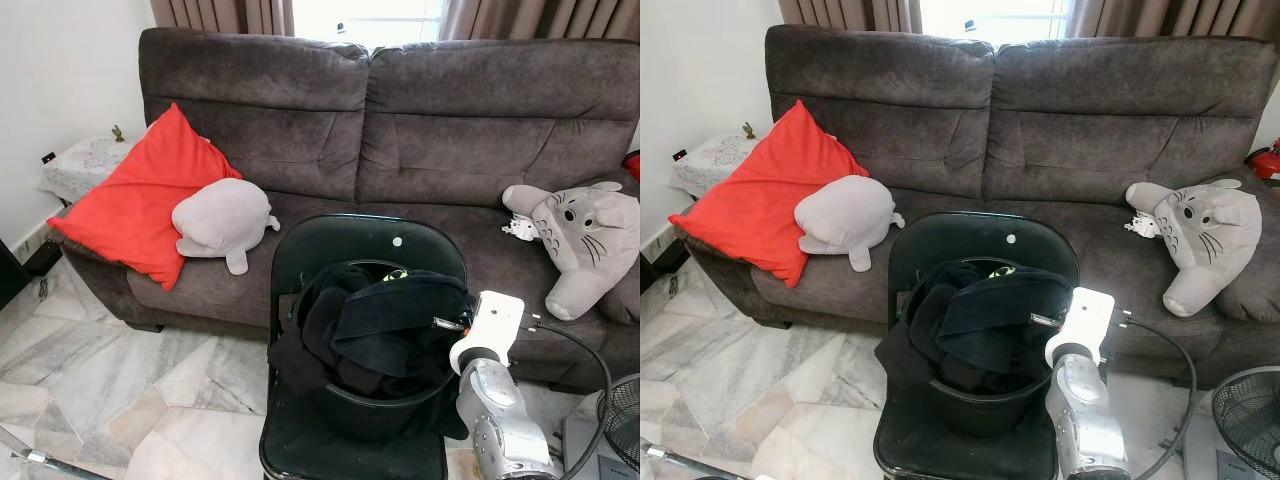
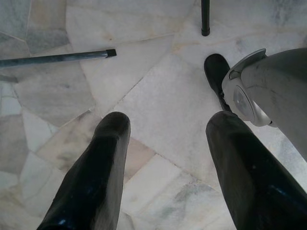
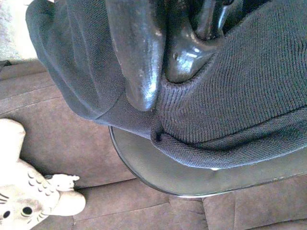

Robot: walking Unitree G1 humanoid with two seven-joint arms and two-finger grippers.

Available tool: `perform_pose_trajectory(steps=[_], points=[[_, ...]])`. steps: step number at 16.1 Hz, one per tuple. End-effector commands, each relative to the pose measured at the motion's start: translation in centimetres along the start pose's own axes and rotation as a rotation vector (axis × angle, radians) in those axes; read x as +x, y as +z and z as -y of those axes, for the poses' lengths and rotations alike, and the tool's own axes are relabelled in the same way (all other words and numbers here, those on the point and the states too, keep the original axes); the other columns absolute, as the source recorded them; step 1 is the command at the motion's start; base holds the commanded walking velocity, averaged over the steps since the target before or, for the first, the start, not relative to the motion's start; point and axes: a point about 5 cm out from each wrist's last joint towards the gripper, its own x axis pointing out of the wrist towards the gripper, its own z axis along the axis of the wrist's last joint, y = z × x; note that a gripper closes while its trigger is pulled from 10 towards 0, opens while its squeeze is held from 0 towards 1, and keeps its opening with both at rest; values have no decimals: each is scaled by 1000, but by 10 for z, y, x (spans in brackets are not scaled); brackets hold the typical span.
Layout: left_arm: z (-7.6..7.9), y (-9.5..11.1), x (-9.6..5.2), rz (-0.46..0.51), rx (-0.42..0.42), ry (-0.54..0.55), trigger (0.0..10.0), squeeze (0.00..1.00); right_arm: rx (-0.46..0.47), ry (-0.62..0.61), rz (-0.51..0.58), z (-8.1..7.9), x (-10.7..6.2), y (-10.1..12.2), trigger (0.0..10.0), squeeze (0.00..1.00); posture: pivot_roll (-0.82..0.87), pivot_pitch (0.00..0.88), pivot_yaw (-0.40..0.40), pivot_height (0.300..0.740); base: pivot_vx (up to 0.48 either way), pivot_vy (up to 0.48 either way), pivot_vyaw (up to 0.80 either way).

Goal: Hang hanger

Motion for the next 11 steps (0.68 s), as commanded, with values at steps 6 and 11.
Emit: perform_pose_trajectory(steps=[6, 11], points=[[-1, -6, -1, -12, 4, 5, 10000, 0, -587, 212, 297, -34, -4, 24, 0, 0, 66, 0, 62, 740, 0, 0, 0], [-2, -6, -1, -2, -1, 24, 10000, 0, -577, 124, 352, -27, -4, 30, 0, 0, 71, 0, 63, 740, 0, 0, 0]])
